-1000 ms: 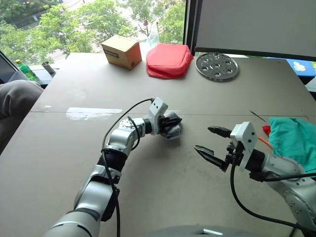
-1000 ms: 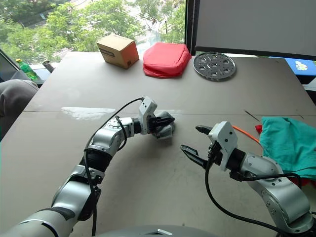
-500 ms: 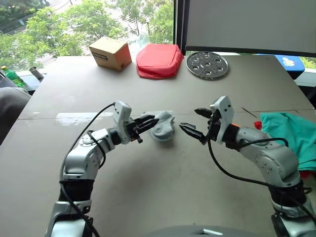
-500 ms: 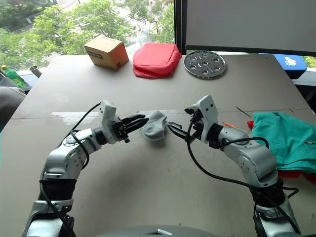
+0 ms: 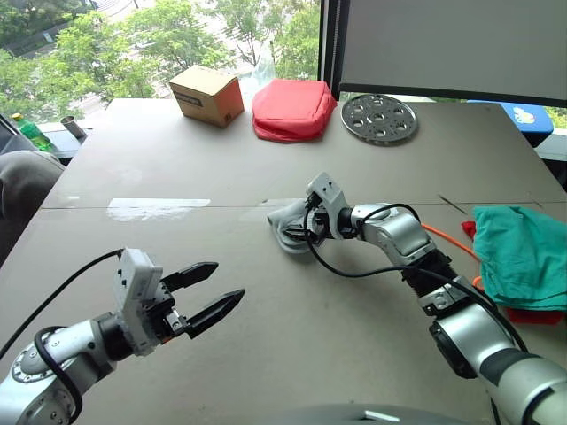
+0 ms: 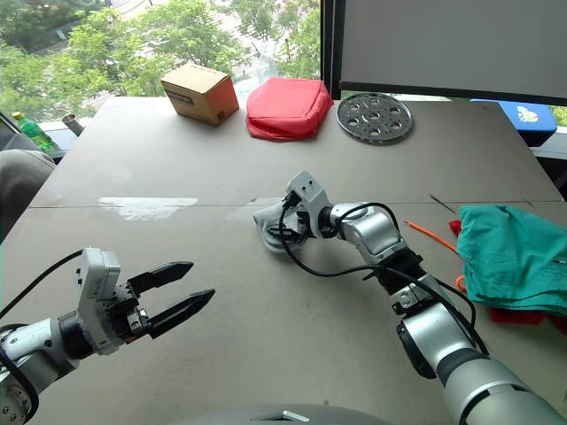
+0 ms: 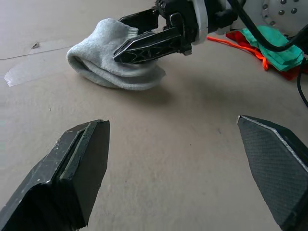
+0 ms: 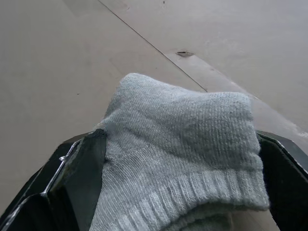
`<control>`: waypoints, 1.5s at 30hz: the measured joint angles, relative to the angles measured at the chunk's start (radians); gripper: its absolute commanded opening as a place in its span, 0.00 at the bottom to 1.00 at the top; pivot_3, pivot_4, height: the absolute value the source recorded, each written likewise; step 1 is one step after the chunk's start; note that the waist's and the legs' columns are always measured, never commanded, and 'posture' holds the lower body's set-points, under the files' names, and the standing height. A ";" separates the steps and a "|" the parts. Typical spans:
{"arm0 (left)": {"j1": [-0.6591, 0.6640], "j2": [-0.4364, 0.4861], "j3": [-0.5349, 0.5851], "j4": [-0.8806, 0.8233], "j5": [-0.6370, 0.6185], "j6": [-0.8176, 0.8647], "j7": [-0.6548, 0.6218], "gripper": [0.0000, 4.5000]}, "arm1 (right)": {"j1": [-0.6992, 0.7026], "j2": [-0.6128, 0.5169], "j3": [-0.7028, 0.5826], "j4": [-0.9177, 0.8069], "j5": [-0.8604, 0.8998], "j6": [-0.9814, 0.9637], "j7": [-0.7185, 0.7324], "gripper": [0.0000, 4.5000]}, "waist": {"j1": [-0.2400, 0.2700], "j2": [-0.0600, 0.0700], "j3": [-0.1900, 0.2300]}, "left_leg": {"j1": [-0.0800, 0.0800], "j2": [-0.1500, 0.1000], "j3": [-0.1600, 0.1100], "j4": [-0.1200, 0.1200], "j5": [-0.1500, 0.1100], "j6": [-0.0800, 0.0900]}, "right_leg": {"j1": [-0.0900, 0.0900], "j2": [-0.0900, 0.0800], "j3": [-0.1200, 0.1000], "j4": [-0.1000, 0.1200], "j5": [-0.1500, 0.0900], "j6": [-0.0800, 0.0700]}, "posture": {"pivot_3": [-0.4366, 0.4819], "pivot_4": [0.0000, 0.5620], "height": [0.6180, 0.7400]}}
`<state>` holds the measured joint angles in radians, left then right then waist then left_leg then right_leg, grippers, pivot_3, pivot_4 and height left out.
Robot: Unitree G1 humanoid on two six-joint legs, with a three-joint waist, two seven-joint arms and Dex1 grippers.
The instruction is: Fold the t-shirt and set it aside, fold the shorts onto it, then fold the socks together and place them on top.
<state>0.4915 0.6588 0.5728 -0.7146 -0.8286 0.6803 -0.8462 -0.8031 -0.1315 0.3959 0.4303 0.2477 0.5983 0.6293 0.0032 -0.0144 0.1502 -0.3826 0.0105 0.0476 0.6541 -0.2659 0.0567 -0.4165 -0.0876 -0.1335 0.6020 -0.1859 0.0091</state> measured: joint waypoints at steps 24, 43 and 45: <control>-0.340 -0.013 -0.367 0.003 0.016 -0.048 0.054 1.00 | 0.550 -0.128 -0.436 -0.751 0.122 0.102 -0.097 0.04 | 0.037 0.007 -0.003 | -0.003 -0.001 -0.002 -0.001 -0.003 -0.004 | 0.001 0.000 0.000 -0.005 0.000 0.001 | 0.48 0.27 0.99; -0.711 -0.122 -0.691 0.186 0.022 -0.059 -0.120 1.00 | 0.529 -0.185 -1.347 -0.730 0.318 0.634 -0.624 0.37 | 0.012 0.006 -0.003 | -0.003 0.000 0.000 -0.002 0.000 0.002 | 0.002 0.013 0.009 -0.009 0.000 0.001 | 0.48 0.27 0.99; -0.725 -0.127 -0.702 0.186 0.022 -0.060 -0.126 1.00 | 0.547 -0.178 -1.349 -0.701 0.316 0.608 -0.626 0.61 | 0.012 0.007 -0.003 | -0.003 0.001 -0.001 -0.002 0.000 0.002 | 0.003 0.016 0.013 -0.009 0.000 0.001 | 0.48 0.27 0.99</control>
<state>-0.2331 0.5323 -0.1296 -0.5284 -0.8063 0.6205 -0.9722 -0.2564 -0.3096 -0.9533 -0.2709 0.5632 1.2061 0.0031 0.0155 -0.0077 0.1469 -0.3852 0.0110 0.0466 0.6521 -0.2662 0.0587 -0.4139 -0.0713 -0.1203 0.5934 -0.1858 0.0100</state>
